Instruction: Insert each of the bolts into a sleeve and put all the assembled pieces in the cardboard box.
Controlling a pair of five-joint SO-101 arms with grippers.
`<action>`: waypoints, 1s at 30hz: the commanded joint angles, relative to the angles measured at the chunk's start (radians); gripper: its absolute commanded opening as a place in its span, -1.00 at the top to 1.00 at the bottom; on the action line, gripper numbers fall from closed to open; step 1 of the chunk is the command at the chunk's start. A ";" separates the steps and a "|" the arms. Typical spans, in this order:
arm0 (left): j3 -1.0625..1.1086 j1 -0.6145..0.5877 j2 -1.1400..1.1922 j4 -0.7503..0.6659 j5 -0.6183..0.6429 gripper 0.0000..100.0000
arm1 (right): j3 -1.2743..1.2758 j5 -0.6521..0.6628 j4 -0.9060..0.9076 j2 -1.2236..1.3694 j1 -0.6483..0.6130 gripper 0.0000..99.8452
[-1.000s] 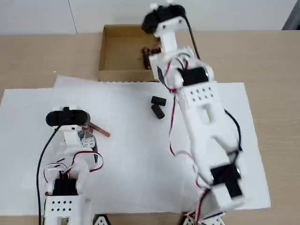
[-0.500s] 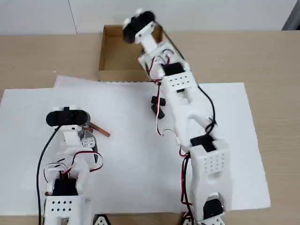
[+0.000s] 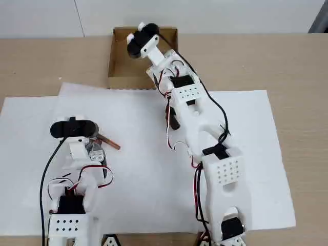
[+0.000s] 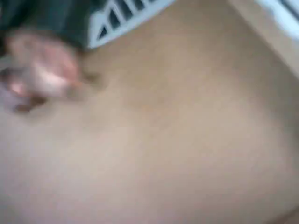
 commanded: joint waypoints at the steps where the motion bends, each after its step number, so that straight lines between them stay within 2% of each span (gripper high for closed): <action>1: -0.007 0.006 -0.012 -0.006 -0.005 0.99 | -0.055 0.009 -0.027 -0.025 -0.007 0.80; 10: -0.007 0.006 -0.012 -0.006 -0.005 0.99 | -0.055 0.008 -0.016 -0.050 -0.005 0.80; 22: -0.007 0.006 -0.012 -0.006 -0.005 0.99 | -0.054 0.005 0.344 -0.294 -0.018 0.81; 30: -0.007 0.005 -0.012 -0.006 -0.005 0.99 | -0.054 0.005 0.524 -0.417 -0.045 0.81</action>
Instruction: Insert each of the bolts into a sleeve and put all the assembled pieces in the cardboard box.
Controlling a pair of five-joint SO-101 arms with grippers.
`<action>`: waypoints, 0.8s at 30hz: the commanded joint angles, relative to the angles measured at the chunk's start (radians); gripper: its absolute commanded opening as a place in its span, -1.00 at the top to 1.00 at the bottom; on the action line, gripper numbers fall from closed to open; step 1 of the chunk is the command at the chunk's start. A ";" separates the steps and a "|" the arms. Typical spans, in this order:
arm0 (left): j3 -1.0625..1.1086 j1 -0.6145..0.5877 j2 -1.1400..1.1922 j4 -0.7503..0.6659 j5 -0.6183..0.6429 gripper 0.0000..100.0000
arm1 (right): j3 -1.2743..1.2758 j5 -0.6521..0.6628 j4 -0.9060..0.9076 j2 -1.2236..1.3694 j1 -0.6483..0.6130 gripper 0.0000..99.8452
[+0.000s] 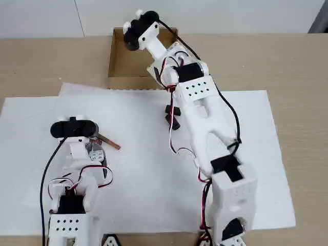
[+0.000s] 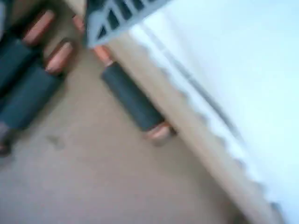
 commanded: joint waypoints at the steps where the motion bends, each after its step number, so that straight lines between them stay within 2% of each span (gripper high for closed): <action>1: -0.007 0.005 -0.012 -0.006 -0.005 0.99 | -0.052 0.005 0.068 -0.104 -0.018 0.81; 19: -0.007 0.005 -0.012 -0.006 -0.005 0.99 | -0.052 0.002 0.618 -0.271 -0.035 0.81; 24: -0.007 0.005 -0.012 -0.006 -0.005 0.99 | -0.048 -0.190 0.742 -0.266 -0.031 0.81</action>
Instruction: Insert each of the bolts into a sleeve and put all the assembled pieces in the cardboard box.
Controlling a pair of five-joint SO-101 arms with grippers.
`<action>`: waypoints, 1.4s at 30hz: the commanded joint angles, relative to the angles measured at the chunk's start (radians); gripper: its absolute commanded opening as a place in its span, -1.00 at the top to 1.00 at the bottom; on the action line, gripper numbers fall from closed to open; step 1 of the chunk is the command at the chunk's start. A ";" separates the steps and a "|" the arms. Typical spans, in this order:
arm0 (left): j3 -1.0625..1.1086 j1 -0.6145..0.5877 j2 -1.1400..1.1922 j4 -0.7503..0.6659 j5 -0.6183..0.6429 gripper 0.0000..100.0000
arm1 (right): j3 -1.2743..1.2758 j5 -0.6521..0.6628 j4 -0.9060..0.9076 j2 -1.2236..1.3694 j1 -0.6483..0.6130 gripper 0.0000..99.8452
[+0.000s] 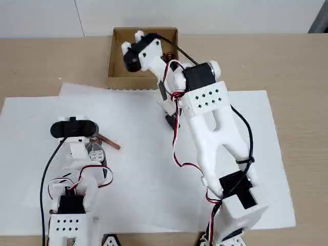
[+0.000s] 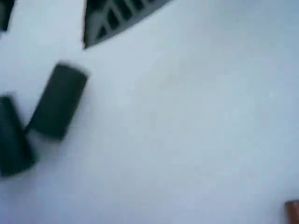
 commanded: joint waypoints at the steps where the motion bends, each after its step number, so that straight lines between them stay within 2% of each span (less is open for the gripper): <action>1: -0.007 0.005 -0.012 -0.006 -0.005 0.99 | -0.041 -0.140 0.058 -0.050 0.004 0.81; 6: -0.007 0.005 -0.012 -0.006 -0.005 0.99 | 0.015 -0.172 0.056 -0.027 0.010 0.80; 16: -0.007 0.005 -0.012 -0.006 -0.005 0.99 | 0.032 -0.169 0.030 0.177 0.015 0.79; 21: -0.007 0.005 -0.014 0.003 -0.005 0.99 | 0.032 -0.161 -0.002 0.254 0.015 0.65; 31: -0.007 0.005 -0.014 0.003 -0.005 0.99 | 0.031 -0.107 -0.111 0.338 0.016 0.67; 42: -0.007 0.005 -0.014 0.003 -0.005 0.99 | 0.031 -0.107 -0.193 0.469 0.018 0.67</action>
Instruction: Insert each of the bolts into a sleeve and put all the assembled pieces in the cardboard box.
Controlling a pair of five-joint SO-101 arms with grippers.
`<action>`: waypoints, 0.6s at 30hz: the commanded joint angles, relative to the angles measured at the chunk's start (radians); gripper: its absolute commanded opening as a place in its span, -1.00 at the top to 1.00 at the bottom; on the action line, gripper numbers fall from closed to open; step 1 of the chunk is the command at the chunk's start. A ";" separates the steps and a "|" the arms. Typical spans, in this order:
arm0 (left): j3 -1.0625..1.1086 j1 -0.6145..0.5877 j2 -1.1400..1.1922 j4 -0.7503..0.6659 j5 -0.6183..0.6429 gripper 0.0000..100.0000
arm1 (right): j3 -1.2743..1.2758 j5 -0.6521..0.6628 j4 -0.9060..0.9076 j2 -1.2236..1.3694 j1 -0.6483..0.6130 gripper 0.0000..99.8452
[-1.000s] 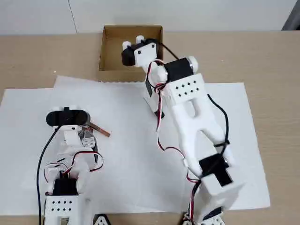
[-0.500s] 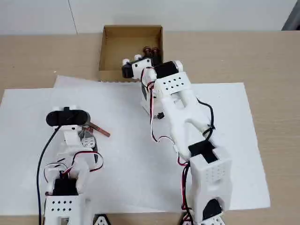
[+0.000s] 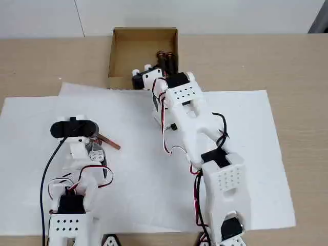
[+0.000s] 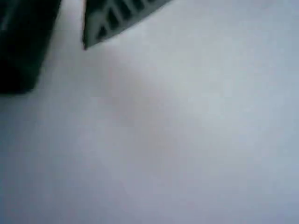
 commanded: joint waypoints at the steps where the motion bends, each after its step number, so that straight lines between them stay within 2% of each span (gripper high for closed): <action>1: -0.007 0.005 -0.014 0.003 -0.005 0.99 | -0.006 0.008 -0.019 0.022 0.008 0.67; 3: -0.007 0.005 -0.014 0.003 -0.005 0.99 | -0.006 0.005 -0.019 0.045 0.008 0.69; 9: -0.007 0.005 -0.014 0.003 -0.005 0.99 | -0.006 0.005 -0.018 0.064 0.008 0.99; 18: -0.007 0.005 -0.014 0.003 -0.005 0.99 | -0.006 0.003 0.018 -0.105 0.008 0.99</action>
